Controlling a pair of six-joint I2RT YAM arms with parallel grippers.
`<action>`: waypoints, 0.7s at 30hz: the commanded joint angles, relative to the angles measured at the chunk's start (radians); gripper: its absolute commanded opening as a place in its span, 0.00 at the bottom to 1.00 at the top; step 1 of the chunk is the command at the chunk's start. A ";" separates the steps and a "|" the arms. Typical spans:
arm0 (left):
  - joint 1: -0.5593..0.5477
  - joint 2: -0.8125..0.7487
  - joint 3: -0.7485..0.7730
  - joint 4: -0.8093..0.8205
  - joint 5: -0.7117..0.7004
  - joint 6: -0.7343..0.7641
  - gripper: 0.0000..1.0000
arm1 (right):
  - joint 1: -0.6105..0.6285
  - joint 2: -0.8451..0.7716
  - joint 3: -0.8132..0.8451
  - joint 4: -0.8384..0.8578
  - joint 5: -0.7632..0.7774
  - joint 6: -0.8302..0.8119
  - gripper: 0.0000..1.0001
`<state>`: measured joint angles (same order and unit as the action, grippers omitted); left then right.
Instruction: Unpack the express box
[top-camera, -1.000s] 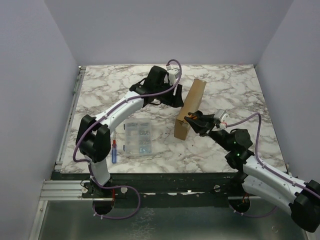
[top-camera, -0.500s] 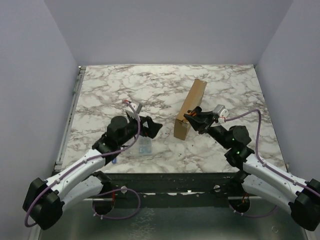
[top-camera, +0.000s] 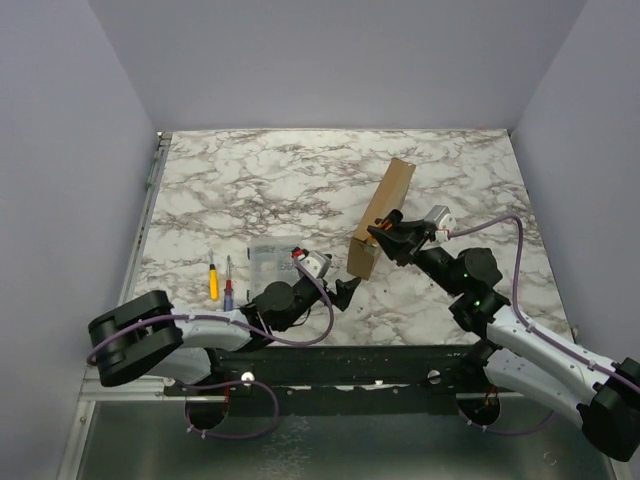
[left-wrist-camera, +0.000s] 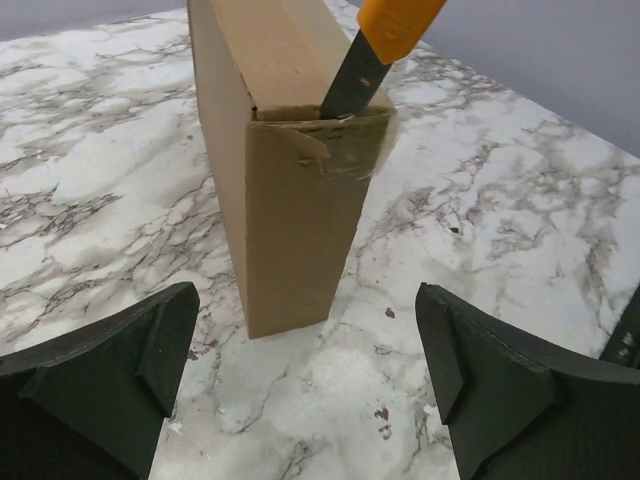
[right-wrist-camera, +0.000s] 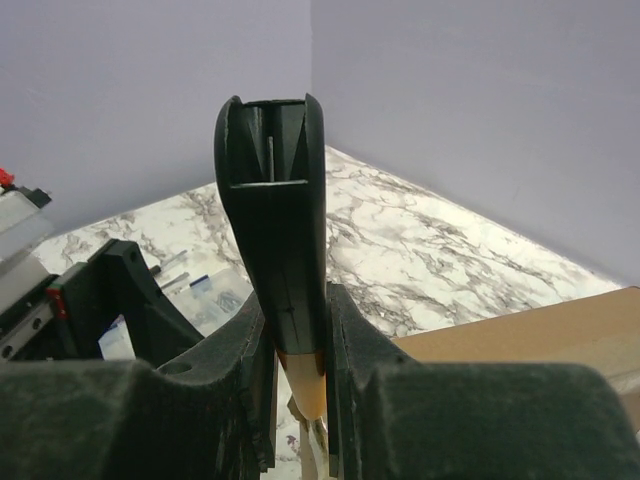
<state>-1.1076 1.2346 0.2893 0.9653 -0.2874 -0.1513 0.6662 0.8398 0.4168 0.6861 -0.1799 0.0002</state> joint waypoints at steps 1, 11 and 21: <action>-0.007 0.148 0.049 0.309 -0.145 0.057 0.99 | -0.003 0.010 0.030 -0.089 0.027 -0.003 0.01; -0.009 0.355 0.169 0.382 -0.160 0.052 0.99 | -0.002 0.014 0.034 -0.092 0.028 -0.003 0.01; -0.009 0.491 0.243 0.426 -0.259 0.026 0.99 | -0.003 0.020 0.038 -0.099 0.012 -0.005 0.01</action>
<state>-1.1095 1.6821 0.5007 1.3224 -0.4450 -0.1055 0.6662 0.8444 0.4408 0.6437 -0.1776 0.0002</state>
